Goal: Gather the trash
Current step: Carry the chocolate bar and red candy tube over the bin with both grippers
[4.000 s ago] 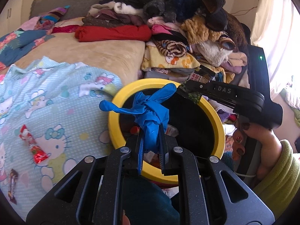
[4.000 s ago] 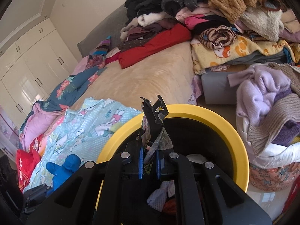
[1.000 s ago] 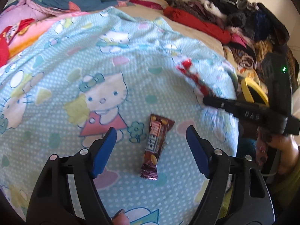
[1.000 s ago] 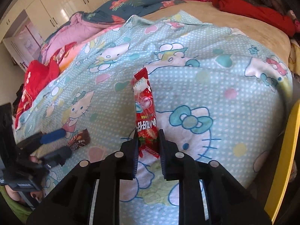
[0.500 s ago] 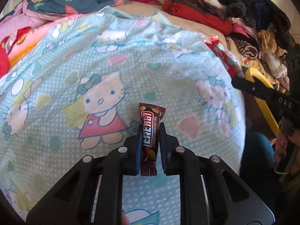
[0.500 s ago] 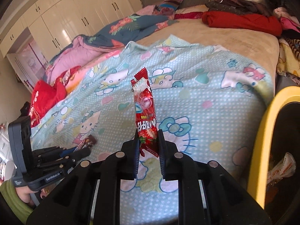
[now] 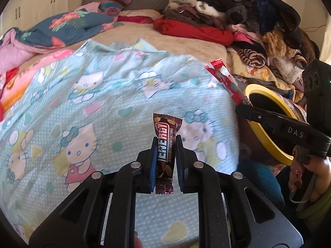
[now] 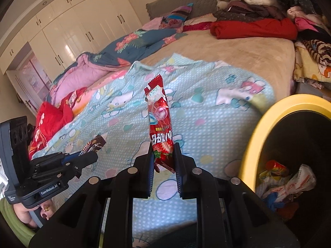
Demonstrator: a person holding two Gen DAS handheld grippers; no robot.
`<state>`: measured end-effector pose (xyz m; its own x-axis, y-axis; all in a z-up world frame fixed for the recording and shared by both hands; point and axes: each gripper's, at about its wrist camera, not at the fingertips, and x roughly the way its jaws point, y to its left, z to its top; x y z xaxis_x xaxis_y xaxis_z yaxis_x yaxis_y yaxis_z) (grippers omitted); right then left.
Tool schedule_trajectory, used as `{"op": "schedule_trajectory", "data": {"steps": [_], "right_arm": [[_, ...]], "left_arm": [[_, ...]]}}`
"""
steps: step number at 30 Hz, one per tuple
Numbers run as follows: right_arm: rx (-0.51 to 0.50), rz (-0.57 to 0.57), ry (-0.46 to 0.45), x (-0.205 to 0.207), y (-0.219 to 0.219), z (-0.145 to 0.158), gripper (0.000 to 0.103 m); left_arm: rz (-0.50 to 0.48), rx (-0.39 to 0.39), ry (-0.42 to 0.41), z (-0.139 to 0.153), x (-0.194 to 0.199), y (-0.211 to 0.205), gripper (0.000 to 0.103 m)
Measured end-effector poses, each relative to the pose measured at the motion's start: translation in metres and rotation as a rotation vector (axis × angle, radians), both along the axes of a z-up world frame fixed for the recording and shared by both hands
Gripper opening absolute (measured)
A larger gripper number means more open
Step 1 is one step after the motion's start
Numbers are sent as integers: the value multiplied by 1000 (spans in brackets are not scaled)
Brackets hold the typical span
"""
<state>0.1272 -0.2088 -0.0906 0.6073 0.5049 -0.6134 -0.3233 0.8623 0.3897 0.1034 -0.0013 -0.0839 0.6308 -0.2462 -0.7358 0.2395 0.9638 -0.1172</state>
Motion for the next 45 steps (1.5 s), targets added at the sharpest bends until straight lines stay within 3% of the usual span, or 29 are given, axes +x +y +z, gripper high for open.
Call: {"op": "schedule_trajectory", "data": {"steps": [45], "right_arm": [[60,-261,-66,-30,-139,34,17]], "left_arm": [[-167,-76,-139,54,-2,-123,10]]}}
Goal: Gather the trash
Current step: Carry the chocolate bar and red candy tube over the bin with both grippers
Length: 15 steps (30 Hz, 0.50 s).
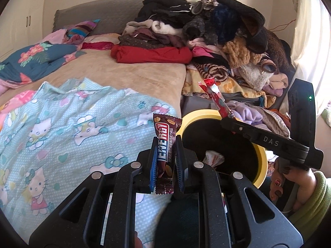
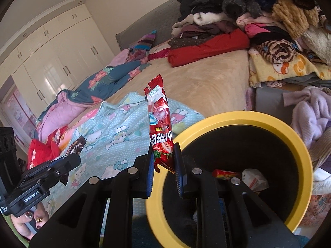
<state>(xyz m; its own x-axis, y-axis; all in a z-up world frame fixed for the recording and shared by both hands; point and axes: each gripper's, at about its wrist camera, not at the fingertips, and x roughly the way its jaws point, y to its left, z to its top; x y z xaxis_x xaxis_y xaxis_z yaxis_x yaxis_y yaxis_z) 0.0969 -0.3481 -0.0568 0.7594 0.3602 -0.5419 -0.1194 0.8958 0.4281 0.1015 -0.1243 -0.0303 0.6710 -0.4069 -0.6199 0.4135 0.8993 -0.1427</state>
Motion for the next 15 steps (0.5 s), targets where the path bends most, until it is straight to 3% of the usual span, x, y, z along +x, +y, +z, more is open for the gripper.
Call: {"op": "schedule_trajectory", "data": {"steps": [15], "right_arm": [[31,-122,41,-4,-61,-16,17]], "left_arm": [[-73,-4,8,-6,2,-43,10]]}}
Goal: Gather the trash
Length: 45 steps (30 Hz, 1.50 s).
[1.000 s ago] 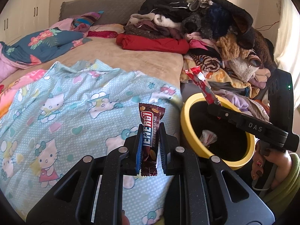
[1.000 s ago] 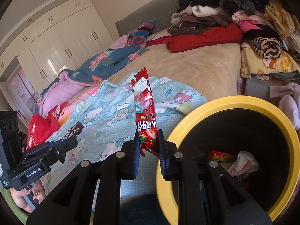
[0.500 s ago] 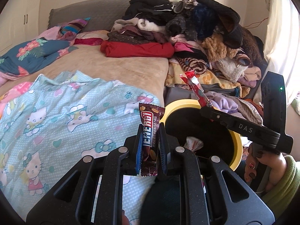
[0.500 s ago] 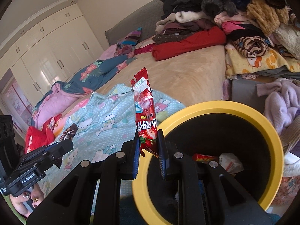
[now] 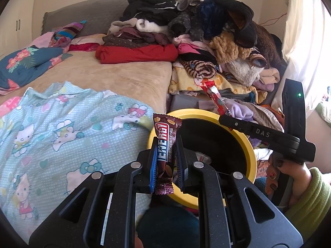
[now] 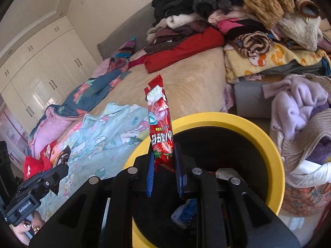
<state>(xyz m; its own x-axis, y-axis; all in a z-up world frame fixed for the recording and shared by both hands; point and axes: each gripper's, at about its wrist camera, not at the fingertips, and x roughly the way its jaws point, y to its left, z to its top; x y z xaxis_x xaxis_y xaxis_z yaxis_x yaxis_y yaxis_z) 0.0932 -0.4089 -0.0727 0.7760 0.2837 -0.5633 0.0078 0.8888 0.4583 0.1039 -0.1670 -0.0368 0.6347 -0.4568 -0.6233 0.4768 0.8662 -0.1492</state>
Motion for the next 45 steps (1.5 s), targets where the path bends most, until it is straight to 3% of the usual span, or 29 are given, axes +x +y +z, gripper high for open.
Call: {"op": "schedule_trajectory", "data": {"steps": [16,25,26,31,35,38,42,45], "right_arm": [[39,-53,102,2,-28,-28,18],[46,-47,165,-1,-47,-34,25],[34,-47,166,-3,-49,-31,30],[-12,-17,156,-10,-52,-16,38],[-58,-26,122,-19,-53,-5,52],[-56,-46,85,-29,-51,1,62],[-98,-59,13,-41,-35,12,77],[-132,-56,-40,-47,-20,20,86]], "left_arm": [[-100,-10,83,-31,8,-51,10],[-131,0,150,-54,23,-73,11],[-130,8,151,-56,25,-75,12],[-116,10,167,-61,29,-74,32],[-100,10,148,-55,27,-69,51],[-77,3,133,-49,24,-59,59],[-25,-2,99,-39,19,-40,81],[19,-3,69,-30,15,-22,91]]}}
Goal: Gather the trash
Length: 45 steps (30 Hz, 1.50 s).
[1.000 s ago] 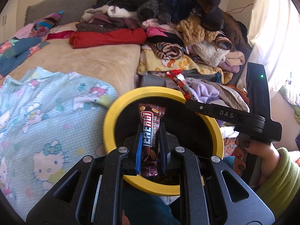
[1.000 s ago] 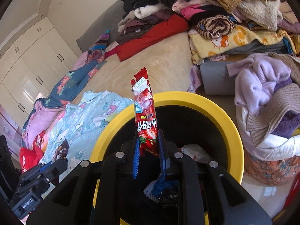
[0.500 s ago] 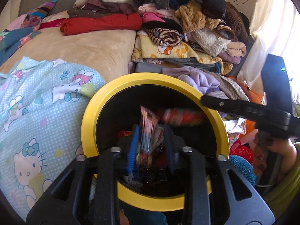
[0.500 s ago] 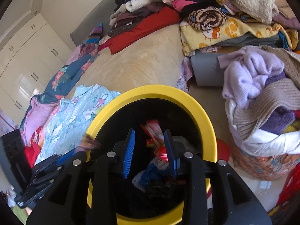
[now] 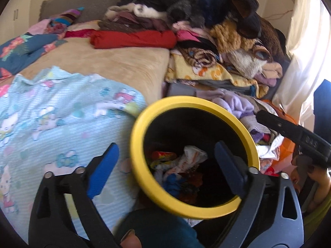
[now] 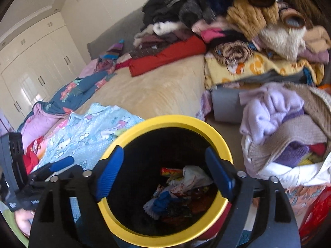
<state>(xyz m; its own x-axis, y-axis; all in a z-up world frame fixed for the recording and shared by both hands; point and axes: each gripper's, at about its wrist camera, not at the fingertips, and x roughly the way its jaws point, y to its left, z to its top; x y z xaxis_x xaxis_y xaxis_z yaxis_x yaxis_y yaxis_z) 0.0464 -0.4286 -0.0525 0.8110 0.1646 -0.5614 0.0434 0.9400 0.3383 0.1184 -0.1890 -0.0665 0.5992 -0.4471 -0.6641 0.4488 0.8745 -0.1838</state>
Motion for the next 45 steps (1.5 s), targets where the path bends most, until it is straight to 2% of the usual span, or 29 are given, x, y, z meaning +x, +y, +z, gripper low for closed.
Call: {"op": "schedule_trajectory", "data": {"steps": [5,15,21,30,38,45], "right_arm": [[-49,11,-88,-11,32,14,96],[-143,73,-210,-33,96,21,97],[-162,85,-290,-49,121,25,97],[-203,70,-431,-78,145,30,97],[-211,62,-439,-81,148,28,97],[-210,60,-424,-78,149,25,97]], "left_arm": [[57,-4,-41,12,-9,28,92],[168,19,-123,26,-31,79,92],[237,9,-178,33,-53,114,92],[309,8,-295,41,-87,139,92],[340,-13,-370,50,-101,141,92],[335,-18,-362,48,-101,141,92]]}}
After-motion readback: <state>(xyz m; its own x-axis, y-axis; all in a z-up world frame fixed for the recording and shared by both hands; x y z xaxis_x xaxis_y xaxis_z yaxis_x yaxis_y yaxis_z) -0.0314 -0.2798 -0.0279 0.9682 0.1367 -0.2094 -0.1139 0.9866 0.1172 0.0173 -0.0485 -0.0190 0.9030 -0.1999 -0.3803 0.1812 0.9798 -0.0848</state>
